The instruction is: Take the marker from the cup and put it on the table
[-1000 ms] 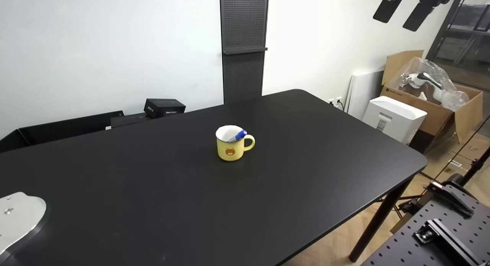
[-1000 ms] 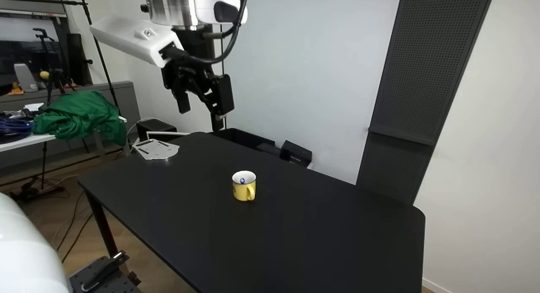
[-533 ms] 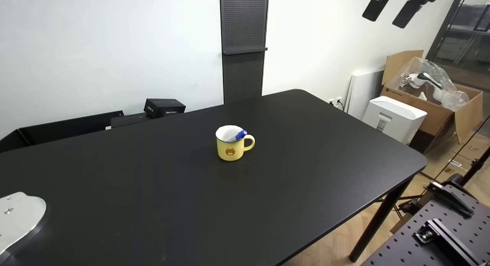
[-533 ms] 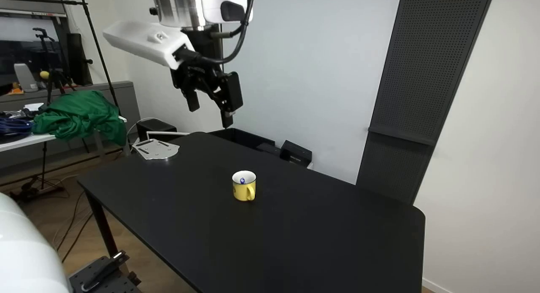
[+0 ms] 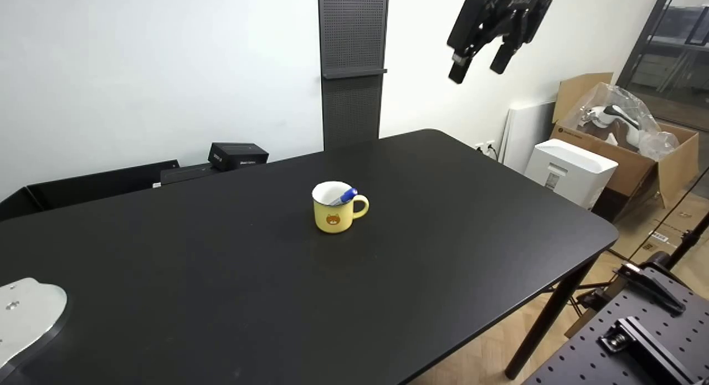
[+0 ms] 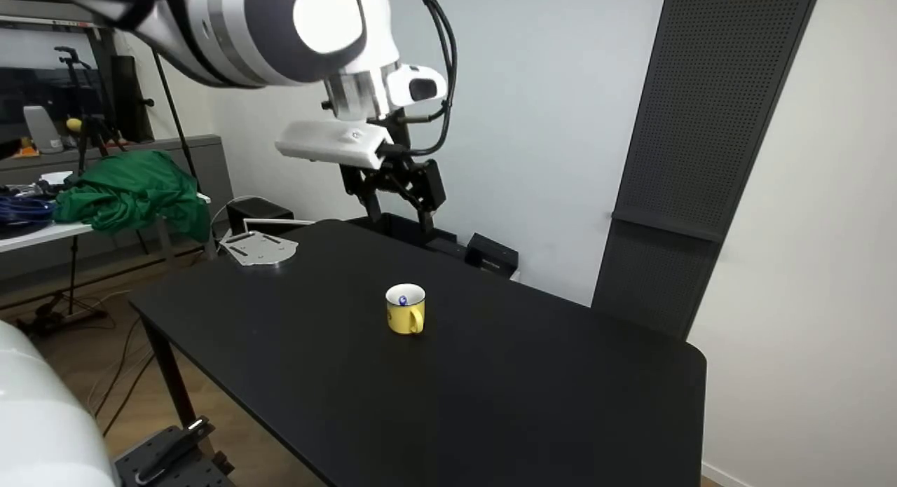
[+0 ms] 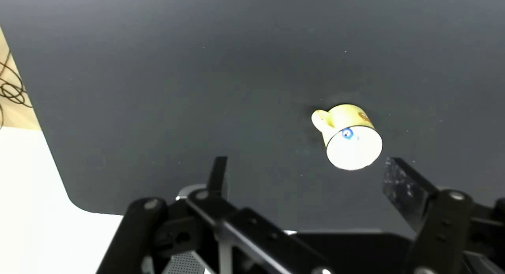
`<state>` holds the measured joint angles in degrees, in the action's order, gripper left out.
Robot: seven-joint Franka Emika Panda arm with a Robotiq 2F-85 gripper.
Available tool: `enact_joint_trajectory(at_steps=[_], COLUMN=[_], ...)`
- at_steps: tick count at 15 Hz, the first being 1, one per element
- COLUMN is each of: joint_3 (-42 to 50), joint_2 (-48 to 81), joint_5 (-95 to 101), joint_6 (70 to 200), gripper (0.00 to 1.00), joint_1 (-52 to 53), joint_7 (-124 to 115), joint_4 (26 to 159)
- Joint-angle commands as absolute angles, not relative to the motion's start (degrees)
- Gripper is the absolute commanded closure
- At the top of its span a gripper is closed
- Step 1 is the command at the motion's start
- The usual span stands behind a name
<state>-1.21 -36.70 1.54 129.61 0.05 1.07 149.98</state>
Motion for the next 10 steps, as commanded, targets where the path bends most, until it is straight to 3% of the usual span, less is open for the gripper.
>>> enact_joint_trajectory(at_steps=[1,6,10], joint_3=[-6.24,-8.59,-7.56], joint_2=[-27.13,-18.85,-19.26], joint_5=[6.23,7.21,6.27], joint_6=[133.90,137.19,137.53], gripper=[0.00,0.00,0.00], joint_1=[-0.27,0.90,1.76], joint_7=[-2.58,-5.53,-3.17], joint_4=[146.66,143.59,144.84])
